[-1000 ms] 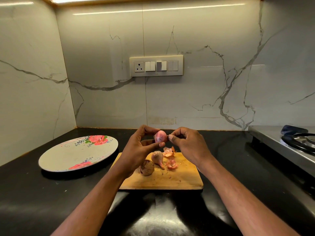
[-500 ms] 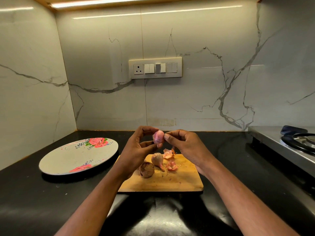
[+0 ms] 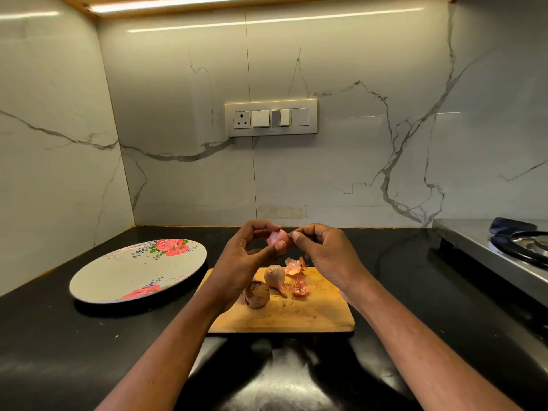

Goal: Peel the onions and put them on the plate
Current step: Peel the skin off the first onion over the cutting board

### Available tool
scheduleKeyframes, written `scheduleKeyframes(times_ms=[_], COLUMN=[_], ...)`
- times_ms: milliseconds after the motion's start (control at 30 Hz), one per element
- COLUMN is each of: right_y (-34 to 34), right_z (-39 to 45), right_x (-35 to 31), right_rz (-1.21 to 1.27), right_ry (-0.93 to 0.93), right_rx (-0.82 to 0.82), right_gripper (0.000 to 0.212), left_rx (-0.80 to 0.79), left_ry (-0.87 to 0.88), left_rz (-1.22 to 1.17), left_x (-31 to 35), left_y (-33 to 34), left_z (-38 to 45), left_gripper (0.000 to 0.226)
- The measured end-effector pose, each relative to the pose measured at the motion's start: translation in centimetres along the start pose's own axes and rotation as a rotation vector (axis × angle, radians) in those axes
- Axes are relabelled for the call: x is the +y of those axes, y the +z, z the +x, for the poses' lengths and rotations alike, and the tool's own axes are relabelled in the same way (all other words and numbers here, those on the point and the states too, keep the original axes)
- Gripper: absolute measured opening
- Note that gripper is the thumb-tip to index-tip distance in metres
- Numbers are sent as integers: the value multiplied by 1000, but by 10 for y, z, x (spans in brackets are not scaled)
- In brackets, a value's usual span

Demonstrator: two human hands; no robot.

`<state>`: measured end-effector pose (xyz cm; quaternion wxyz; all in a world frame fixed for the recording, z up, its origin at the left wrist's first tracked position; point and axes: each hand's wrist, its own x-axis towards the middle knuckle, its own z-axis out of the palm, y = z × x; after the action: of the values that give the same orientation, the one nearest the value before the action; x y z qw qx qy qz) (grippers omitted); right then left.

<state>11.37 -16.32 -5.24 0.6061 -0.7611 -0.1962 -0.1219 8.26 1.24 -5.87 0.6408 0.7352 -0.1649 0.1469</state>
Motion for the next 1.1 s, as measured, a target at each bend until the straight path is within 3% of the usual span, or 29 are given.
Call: scheduleKeyframes(times_ms=[133,333,633,1100], right_y=[-3,-5,-7,5], right_z=[0,-2,0,2], right_x=[-1,-3,1,5], right_rz=[56,109,65,-115], right_ry=[4,-5,-17,-70], right_rx=[60,-98,-33,34], right_gripper=[12,32,4,17], left_rx=[-5,-8,6,26], left_ry=[-11,-25,-28,-56], left_rz=[20,-4,39,-98], left_x=[0,1,3,4], left_y=[0,-2,-4,0], left_z=[0,0,0,-2], left_gripper=[48,41,41,44])
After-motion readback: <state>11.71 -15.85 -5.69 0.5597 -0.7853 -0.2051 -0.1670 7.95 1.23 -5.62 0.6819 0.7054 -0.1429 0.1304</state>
